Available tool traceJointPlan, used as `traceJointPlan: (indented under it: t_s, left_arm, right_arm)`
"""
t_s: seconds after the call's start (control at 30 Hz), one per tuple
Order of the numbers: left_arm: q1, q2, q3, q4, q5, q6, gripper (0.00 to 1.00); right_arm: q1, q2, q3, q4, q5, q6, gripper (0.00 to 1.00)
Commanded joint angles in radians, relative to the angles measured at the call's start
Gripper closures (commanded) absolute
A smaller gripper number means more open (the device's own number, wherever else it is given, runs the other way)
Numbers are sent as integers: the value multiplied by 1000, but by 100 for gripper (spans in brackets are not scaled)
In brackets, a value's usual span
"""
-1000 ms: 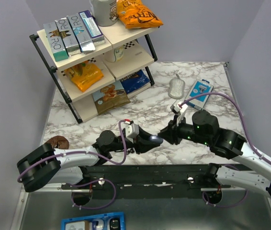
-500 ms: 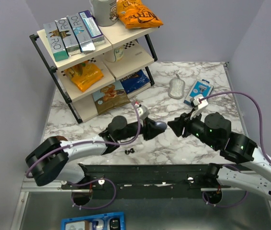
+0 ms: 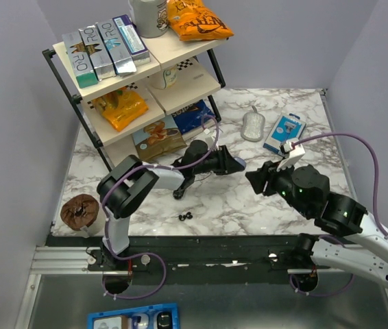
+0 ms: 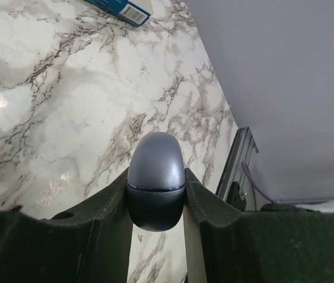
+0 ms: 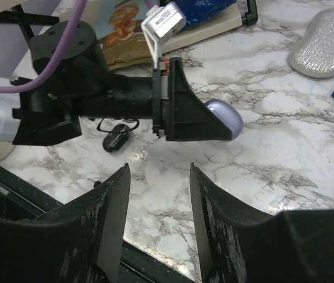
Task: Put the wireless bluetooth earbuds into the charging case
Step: Place the charging case at the center of the board.
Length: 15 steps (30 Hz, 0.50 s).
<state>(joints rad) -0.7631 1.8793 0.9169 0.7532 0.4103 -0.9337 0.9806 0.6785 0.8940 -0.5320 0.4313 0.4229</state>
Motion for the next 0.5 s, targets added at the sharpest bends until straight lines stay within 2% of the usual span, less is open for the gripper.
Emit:
traceJointPlan:
  t_s: [0.0, 0.23, 0.47]
  left_arm:
    - [-2, 86, 123, -24, 12, -100, 100]
    - [-2, 236, 356, -248, -31, -94, 100]
    - [-1, 352, 468, -416, -44, -86, 100]
  right_arm:
    - [-2, -13, -27, 30, 30, 33, 46]
    - [-2, -23, -55, 35, 40, 33, 46]
    - [-2, -69, -41, 12, 47, 20, 46]
